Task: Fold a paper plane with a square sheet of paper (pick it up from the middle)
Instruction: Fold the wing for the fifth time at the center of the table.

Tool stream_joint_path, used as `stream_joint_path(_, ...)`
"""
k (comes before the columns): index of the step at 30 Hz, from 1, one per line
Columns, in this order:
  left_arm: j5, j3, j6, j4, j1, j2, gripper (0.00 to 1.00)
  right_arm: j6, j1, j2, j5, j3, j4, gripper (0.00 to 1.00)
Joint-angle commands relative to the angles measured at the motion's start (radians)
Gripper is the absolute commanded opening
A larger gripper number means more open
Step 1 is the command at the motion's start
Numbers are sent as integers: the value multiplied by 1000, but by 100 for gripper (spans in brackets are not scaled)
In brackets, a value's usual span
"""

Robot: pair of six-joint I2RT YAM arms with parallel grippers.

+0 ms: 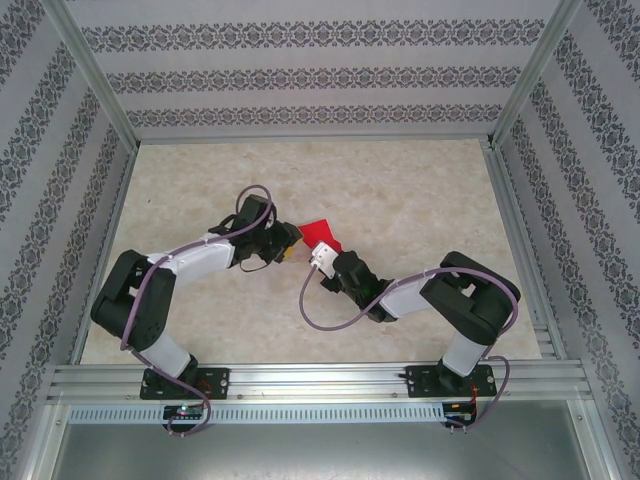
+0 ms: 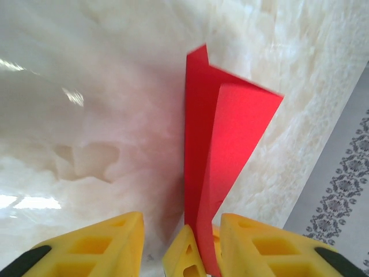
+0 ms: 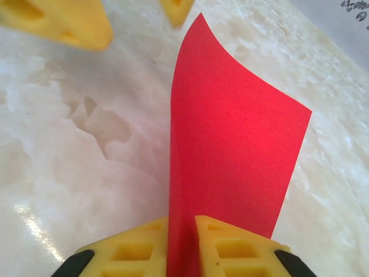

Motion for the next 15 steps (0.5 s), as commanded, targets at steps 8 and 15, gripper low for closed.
stream_joint_path(8,-32,-39,125,-37,53,-150,51,208,-52,-78,-272,12,-66,11)
stream_joint_path(15,-36,-128,154,77,43,-208,52,374,-131,-107,-415,15,-72,8)
